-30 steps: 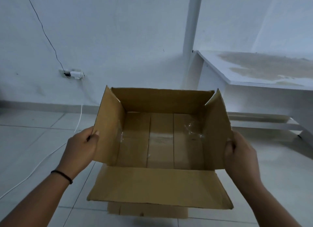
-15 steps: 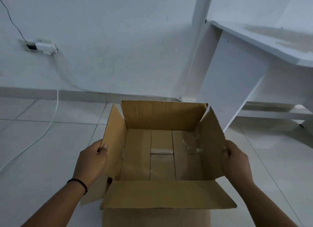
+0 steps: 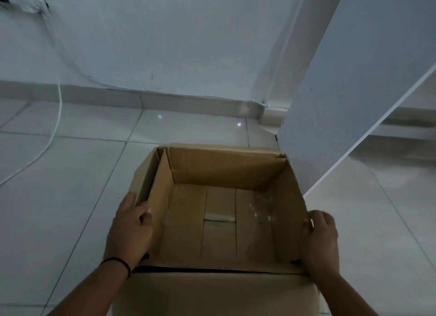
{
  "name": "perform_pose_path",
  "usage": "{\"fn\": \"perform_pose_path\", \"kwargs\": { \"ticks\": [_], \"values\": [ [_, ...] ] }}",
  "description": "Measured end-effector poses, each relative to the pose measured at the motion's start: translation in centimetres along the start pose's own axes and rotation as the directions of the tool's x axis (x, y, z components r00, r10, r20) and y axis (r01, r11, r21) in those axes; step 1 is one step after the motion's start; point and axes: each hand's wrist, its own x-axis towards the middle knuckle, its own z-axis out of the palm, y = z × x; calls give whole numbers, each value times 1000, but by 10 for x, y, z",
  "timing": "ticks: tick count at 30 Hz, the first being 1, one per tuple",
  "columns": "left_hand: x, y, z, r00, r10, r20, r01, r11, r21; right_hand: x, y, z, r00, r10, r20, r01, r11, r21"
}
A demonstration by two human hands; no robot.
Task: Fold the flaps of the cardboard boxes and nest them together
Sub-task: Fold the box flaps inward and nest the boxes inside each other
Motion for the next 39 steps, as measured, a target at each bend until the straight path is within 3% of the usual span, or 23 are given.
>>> {"fn": "perform_pose_path", "kwargs": {
  "ticks": [4, 9, 14, 19, 29, 33, 37, 39],
  "values": [
    [5, -7, 5, 1000, -8, 15, 7, 991, 131, -1, 5, 6, 999, -42, -13, 41, 998, -45],
    [6, -7, 9, 1000, -10, 21, 4, 966, 259, -4, 0, 7, 987, -119, 111, 144, 956, -256],
    [4, 1, 12, 998, -37, 59, 4, 880, 475, 2, 1, 8, 974, -26, 224, 108, 926, -361],
    [2, 5, 13, 997, -35, 76, -11, 844, 536, 4, -1, 9, 962, -24, 271, 140, 897, -419],
    [7, -4, 14, 996, 66, 68, -91, 857, 508, 4, 4, 13, 962, -81, 259, 185, 893, -410],
    [5, -3, 16, 994, 84, 67, -103, 924, 369, 5, 4, 13, 991, -79, 112, 100, 975, -198],
    [5, 0, -3, 970, 10, 243, -30, 996, 80, -8, 3, -9, 990, -72, 123, 70, 997, 20],
    [1, 4, -23, 974, 75, 215, -104, 987, 126, -26, 9, -29, 994, -92, 59, 91, 995, 31]
  ]
}}
